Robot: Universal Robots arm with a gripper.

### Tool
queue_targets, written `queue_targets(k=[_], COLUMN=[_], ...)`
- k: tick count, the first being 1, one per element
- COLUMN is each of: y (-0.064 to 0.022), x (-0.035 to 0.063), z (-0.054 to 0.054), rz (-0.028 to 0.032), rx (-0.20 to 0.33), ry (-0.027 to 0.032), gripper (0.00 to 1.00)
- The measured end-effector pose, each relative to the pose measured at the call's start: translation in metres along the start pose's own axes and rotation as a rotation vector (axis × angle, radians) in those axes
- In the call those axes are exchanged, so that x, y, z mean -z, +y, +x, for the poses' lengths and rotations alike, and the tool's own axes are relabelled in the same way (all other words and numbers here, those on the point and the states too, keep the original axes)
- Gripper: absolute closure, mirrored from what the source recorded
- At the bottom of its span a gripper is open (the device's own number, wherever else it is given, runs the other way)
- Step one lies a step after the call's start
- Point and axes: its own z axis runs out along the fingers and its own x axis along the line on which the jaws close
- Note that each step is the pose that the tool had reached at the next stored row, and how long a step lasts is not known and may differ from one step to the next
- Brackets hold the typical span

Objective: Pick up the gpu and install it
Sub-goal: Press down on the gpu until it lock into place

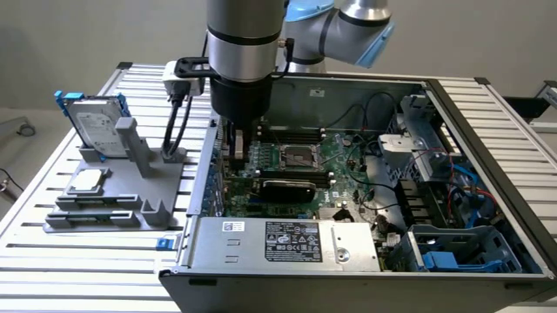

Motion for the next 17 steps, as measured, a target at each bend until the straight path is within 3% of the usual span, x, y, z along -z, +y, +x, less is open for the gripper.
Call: queue_targets(k=[2, 8, 14, 17], y=[0.0003, 0.0007, -0.002, -0.003], x=[0.0, 0.0006, 0.0063, 0.0072], z=[0.0009, 0.0053, 0.0093, 0.0094], rz=[-0.012, -0.0407, -0.0831, -0.0876], rx=[0.0, 0.0, 0.0, 0.0], ry=[0.0008, 0.0003, -0.0029, -0.0035], gripper=[0.89, 0.89, 0.89, 0.89])
